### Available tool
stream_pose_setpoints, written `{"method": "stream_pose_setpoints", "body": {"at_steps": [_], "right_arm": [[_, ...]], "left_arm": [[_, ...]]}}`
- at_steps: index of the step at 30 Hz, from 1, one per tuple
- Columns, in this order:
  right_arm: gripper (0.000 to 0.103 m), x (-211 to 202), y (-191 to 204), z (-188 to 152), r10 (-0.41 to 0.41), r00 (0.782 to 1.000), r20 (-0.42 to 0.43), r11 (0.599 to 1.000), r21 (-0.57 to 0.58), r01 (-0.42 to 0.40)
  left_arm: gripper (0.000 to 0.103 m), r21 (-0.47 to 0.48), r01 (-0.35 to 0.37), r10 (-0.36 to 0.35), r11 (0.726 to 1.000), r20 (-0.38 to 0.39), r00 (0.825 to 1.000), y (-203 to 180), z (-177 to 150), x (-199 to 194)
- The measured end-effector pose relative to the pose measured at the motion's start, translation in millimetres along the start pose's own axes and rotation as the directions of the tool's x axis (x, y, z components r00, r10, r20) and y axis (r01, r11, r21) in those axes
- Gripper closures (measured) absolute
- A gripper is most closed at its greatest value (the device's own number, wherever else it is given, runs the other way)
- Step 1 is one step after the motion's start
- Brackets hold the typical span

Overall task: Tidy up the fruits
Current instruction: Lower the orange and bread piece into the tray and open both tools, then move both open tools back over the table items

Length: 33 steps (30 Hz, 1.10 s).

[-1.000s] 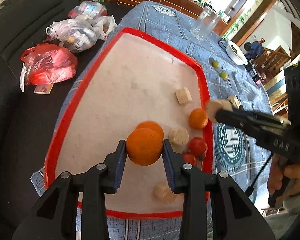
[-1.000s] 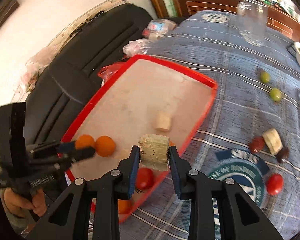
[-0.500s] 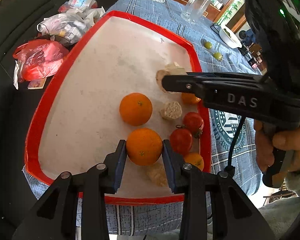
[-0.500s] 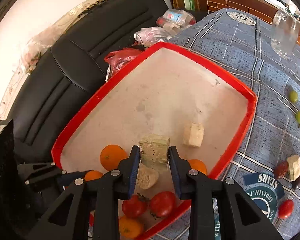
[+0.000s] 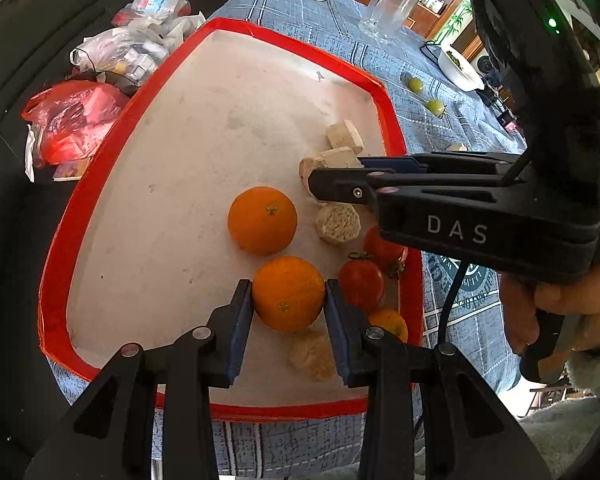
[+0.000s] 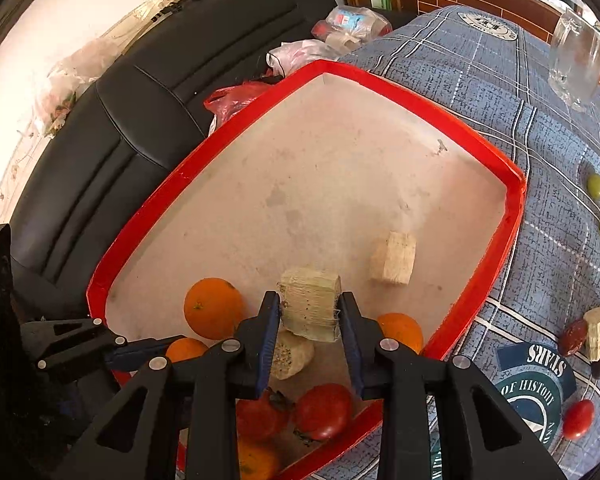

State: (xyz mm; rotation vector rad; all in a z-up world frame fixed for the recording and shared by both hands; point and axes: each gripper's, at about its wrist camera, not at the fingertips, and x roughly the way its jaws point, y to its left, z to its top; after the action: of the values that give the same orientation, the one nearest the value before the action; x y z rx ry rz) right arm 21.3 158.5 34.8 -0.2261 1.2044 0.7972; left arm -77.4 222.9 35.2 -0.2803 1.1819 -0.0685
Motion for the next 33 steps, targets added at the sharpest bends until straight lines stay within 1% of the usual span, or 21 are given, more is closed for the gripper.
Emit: {"method": "stream_pose_setpoints", "body": {"at_steps": [3, 7, 8, 9, 11, 15, 17, 18, 22, 25, 26, 30, 33], "right_arm": [[0.072, -2, -2, -1, 0.004, 1.0, 0.004, 1.0, 0.006, -0.004], [0.07, -8, -6, -3, 0.009, 1.0, 0.016, 1.0, 0.017, -0.009], [0.07, -10, -6, -3, 0.009, 1.0, 0.018, 1.0, 0.019, -0.009], [0.07, -12, -7, -3, 0.01, 1.0, 0.023, 1.0, 0.023, -0.01], [0.07, -17, -8, -4, 0.015, 0.999, 0.031, 0.999, 0.031, -0.016], [0.07, -30, -11, -5, 0.017, 0.998, 0.055, 0.999, 0.034, -0.019], [0.07, -38, -14, -7, 0.014, 0.997, 0.072, 0.999, 0.036, -0.017], [0.07, -42, -16, -8, 0.012, 0.997, 0.08, 0.999, 0.037, -0.015], [0.069, -57, -29, -15, 0.004, 0.994, 0.11, 0.998, 0.069, -0.011], [0.056, -65, -42, -23, -0.006, 0.992, 0.126, 0.993, 0.114, -0.009], [0.055, -69, -48, -27, -0.012, 0.991, 0.133, 0.991, 0.131, -0.006], [0.055, -79, -74, -47, -0.032, 0.99, 0.137, 0.978, 0.208, 0.003], [0.055, -87, -93, -63, -0.052, 0.989, 0.138, 0.966, 0.259, 0.015]], "left_arm": [[0.07, 0.003, -0.007, 0.007, 1.0, -0.001, 1.0, -1, 0, 0], [0.07, 0.004, -0.019, 0.019, 1.0, -0.003, 1.0, -3, 0, 1], [0.068, 0.003, -0.021, 0.021, 1.0, -0.003, 1.0, -3, 0, 1], [0.067, 0.002, -0.02, 0.02, 1.0, -0.002, 1.0, -4, 0, 1], [0.058, 0.004, -0.025, 0.025, 1.0, 0.004, 1.0, -5, 0, 0], [0.055, 0.012, -0.03, 0.03, 0.999, 0.013, 0.999, -9, 2, -3], [0.048, 0.016, -0.042, 0.042, 0.999, 0.022, 0.999, -11, 3, -5], [0.048, 0.016, -0.044, 0.044, 0.999, 0.027, 0.999, -12, 3, -6], [0.048, 0.012, -0.055, 0.055, 0.998, 0.046, 0.997, -13, 5, -11], [0.048, 0.005, -0.058, 0.057, 0.998, 0.062, 0.996, -13, 8, -16], [0.048, 0.0, -0.056, 0.056, 0.998, 0.069, 0.996, -14, 9, -17], [0.048, -0.009, -0.03, 0.031, 0.999, 0.086, 0.996, -19, 15, -22], [0.048, 0.005, -0.009, 0.008, 1.0, 0.092, 0.996, -30, 20, -21]]}}
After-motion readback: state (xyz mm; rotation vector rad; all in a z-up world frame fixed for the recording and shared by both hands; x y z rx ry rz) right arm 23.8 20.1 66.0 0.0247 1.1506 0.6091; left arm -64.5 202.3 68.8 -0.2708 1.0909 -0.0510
